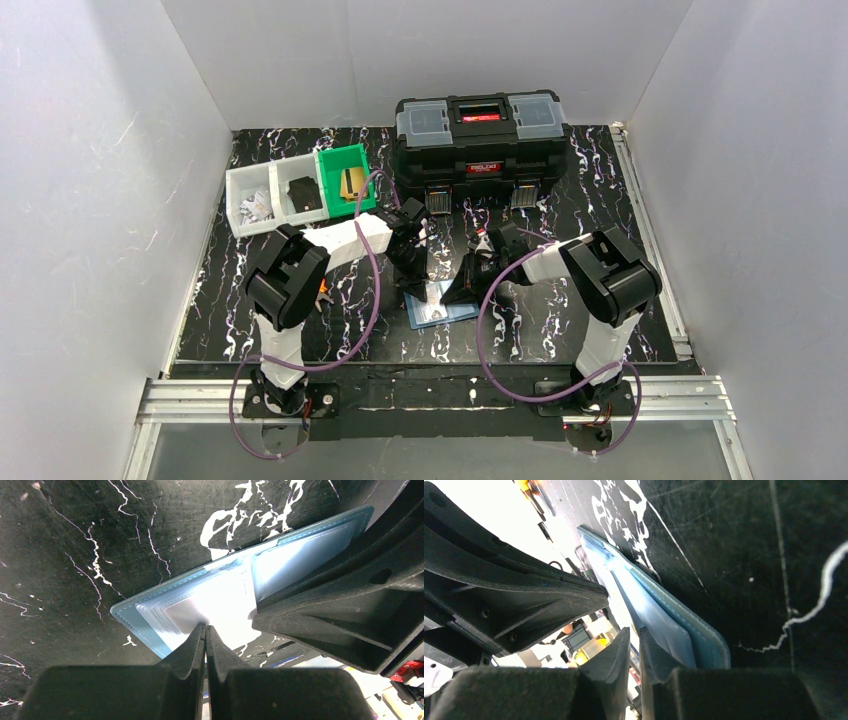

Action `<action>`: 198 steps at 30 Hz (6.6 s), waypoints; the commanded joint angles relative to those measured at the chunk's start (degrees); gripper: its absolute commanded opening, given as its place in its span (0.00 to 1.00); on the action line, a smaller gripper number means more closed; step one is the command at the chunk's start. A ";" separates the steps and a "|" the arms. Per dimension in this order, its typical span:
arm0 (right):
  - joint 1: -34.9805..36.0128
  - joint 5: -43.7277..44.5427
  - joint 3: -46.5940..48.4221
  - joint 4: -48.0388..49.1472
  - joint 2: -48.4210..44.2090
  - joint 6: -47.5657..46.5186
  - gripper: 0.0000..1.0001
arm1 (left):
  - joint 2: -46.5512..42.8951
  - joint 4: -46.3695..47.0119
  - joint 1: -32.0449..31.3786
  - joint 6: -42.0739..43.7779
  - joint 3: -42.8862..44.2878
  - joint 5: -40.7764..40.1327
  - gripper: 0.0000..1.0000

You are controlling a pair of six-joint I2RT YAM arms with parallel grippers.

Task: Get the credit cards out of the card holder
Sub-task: Remove the credit card from the card holder.

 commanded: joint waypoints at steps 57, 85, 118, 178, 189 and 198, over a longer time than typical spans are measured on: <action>1.91 5.33 3.10 -8.48 3.24 -4.75 0.03 | 2.73 -1.41 -0.81 1.21 -1.70 -3.21 0.00; 1.30 8.62 0.84 -7.13 0.17 -4.19 0.15 | -2.67 -3.60 -0.39 3.15 -1.92 -4.07 0.00; 1.73 4.34 0.51 -3.91 -1.52 -4.33 0.21 | 3.50 0.04 -1.66 0.45 -2.21 -2.44 0.00; -3.65 11.47 -4.91 -6.95 -5.94 -8.43 0.01 | 5.27 -4.17 0.88 3.64 -2.83 -5.99 0.00; -6.21 18.75 -5.26 -16.54 -15.07 -12.66 0.01 | 5.00 -4.74 0.84 4.13 -1.69 -6.43 0.00; -7.14 18.06 0.41 -23.43 -21.52 -12.58 0.01 | -0.09 -9.69 1.27 4.66 5.19 -6.52 0.00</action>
